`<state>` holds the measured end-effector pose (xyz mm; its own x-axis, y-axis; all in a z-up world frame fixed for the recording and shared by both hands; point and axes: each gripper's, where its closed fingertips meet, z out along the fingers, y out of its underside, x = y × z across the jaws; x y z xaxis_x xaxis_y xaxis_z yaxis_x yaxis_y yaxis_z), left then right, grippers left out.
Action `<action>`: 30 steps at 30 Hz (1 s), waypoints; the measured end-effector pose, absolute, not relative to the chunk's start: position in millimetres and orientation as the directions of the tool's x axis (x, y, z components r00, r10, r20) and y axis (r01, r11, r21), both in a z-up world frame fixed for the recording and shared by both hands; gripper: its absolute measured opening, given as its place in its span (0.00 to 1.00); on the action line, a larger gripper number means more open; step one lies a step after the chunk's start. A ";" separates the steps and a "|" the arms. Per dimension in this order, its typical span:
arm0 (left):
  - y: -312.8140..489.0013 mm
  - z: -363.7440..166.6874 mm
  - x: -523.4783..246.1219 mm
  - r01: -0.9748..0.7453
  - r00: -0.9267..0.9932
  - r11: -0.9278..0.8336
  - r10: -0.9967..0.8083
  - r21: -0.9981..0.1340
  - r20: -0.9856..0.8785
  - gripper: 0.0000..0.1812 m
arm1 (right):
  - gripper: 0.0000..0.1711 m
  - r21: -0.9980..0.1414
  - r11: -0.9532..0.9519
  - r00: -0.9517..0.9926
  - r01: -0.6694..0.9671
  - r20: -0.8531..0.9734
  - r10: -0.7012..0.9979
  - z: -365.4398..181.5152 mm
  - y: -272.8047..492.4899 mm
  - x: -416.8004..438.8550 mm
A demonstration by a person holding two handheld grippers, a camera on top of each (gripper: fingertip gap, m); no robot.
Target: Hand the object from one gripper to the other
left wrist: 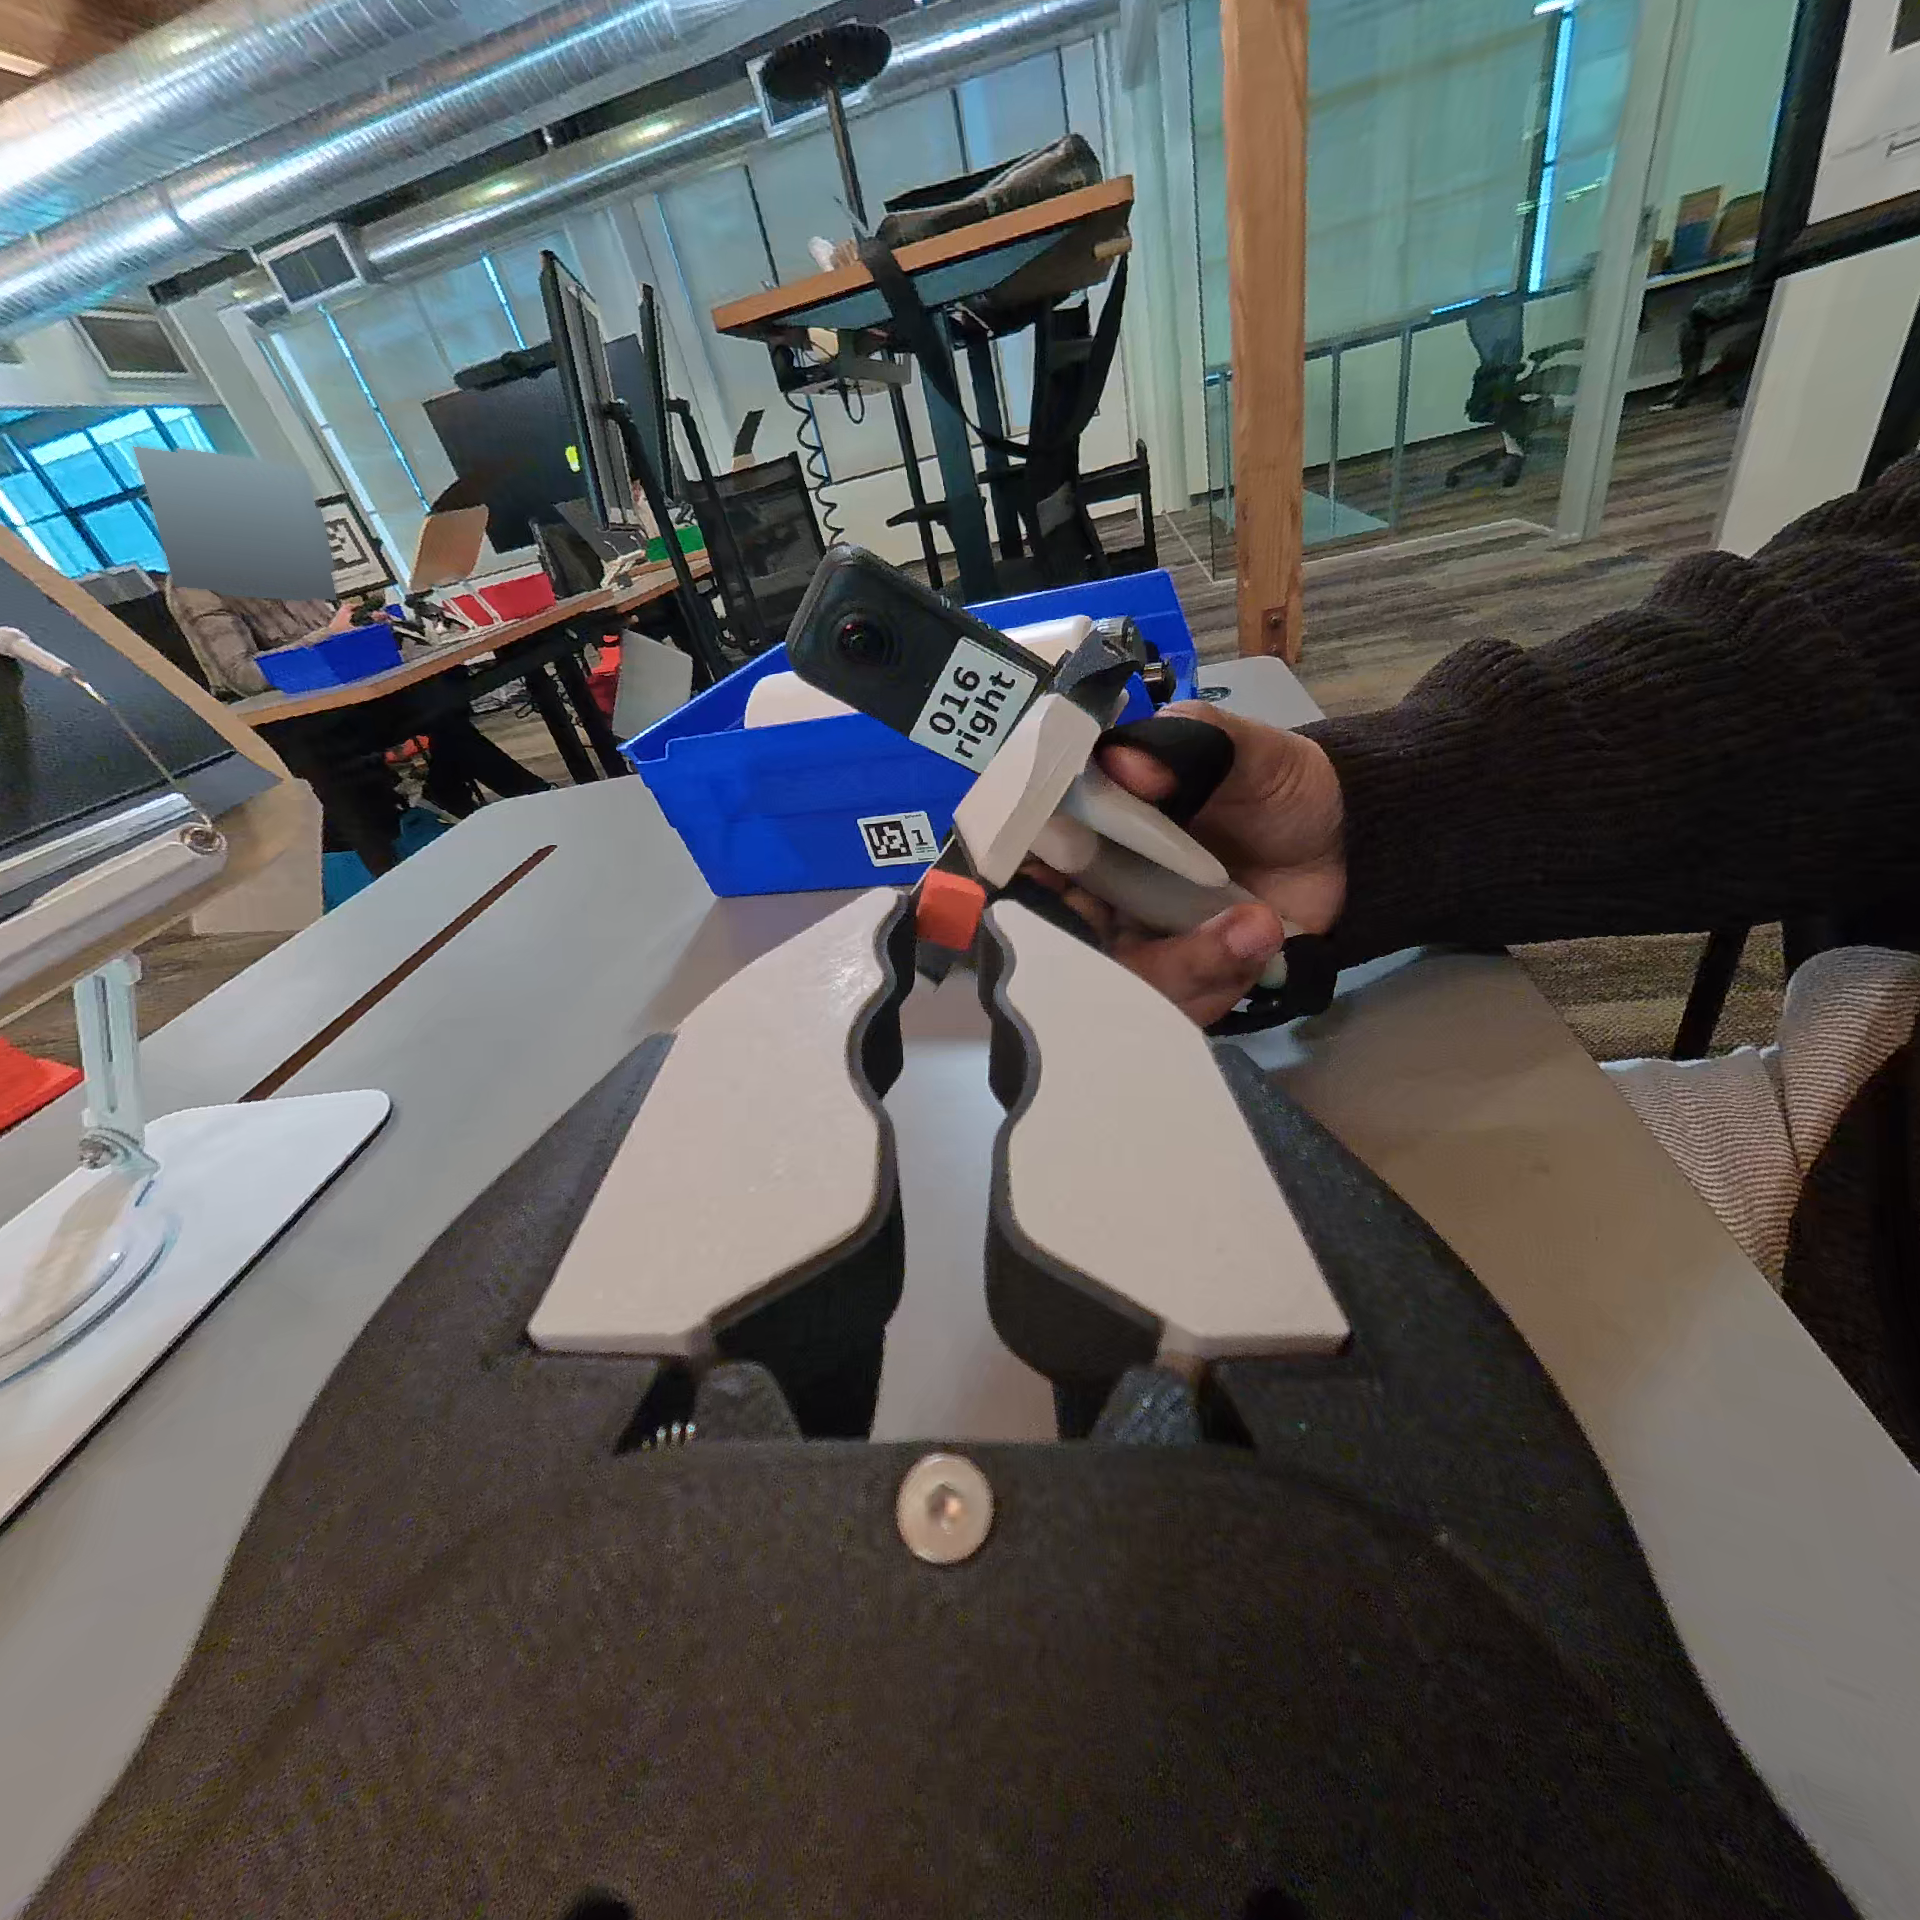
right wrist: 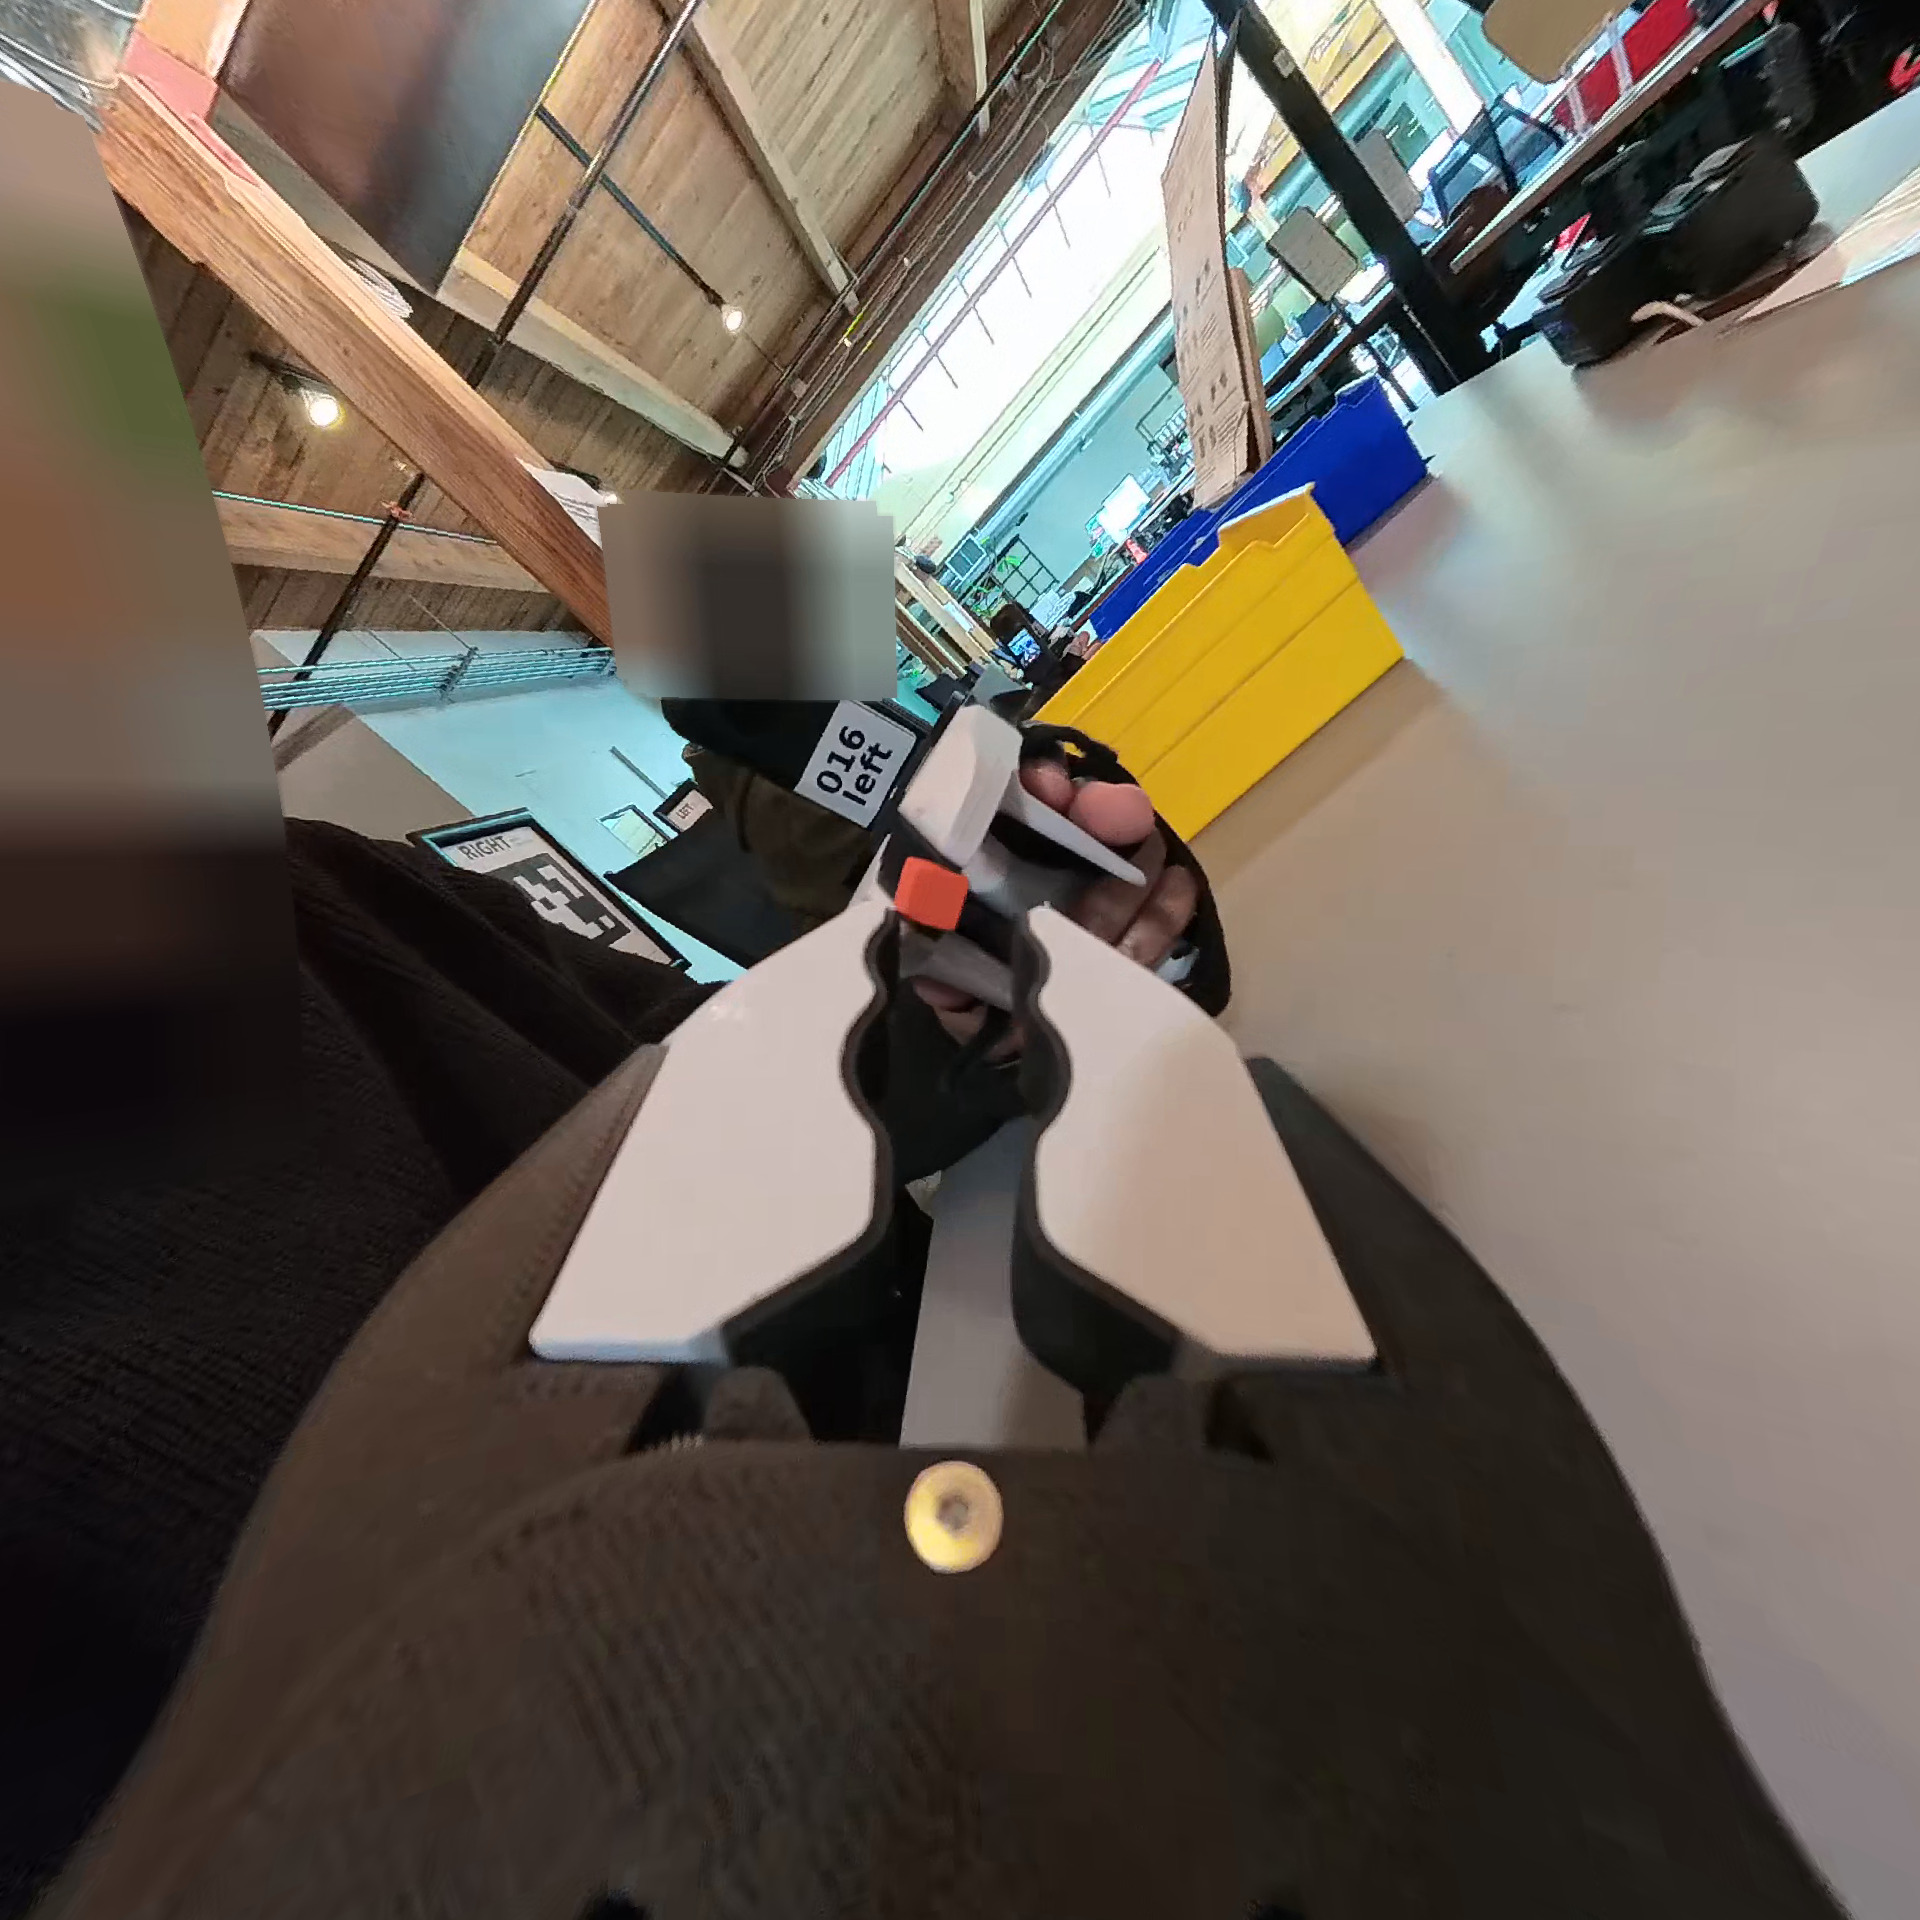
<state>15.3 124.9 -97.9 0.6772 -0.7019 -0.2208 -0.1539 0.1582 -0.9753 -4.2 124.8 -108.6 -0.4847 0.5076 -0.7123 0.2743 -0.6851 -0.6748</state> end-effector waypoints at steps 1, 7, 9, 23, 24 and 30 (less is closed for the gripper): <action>124.9 -98.5 16.0 -0.154 0.674 0.156 -0.705 -0.976 -0.219 0.07 | 0.12 -0.674 -0.686 -0.486 0.274 -0.712 0.506 -108.2 124.9 -3.9; 125.2 -102.4 19.5 -0.174 0.664 0.148 -0.712 -0.974 -0.227 0.07 | 0.07 -0.670 -0.690 -0.501 0.273 -0.712 0.493 -105.6 124.1 -1.9; 125.6 -102.6 19.2 -0.174 0.666 0.146 -0.711 -0.974 -0.226 0.07 | 0.07 -0.672 -0.688 -0.496 0.272 -0.711 0.498 -105.9 124.4 -1.8; 142.0 -103.3 2.1 0.011 0.732 -0.010 -0.681 -1.000 0.015 0.24 | 0.06 -0.786 -0.611 -0.407 0.089 -0.589 0.698 -101.0 145.6 -0.7; 142.6 -102.3 0.4 0.057 0.724 -0.035 -0.687 -0.998 0.066 0.24 | 0.06 -0.824 -0.563 -0.390 0.056 -0.537 0.748 -100.4 146.5 -0.9; 141.6 -89.2 -16.1 0.468 0.483 -0.256 -0.728 -0.846 0.487 0.22 | 0.06 -0.989 -0.065 -0.233 -0.130 -0.033 0.972 -93.6 141.6 -1.7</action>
<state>-16.1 141.6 -89.2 0.4826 -0.7281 0.4867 0.4676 -0.2557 -0.8462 -1.7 141.6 -93.6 -0.2332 0.9719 -0.0332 -0.1303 -0.0650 -0.9893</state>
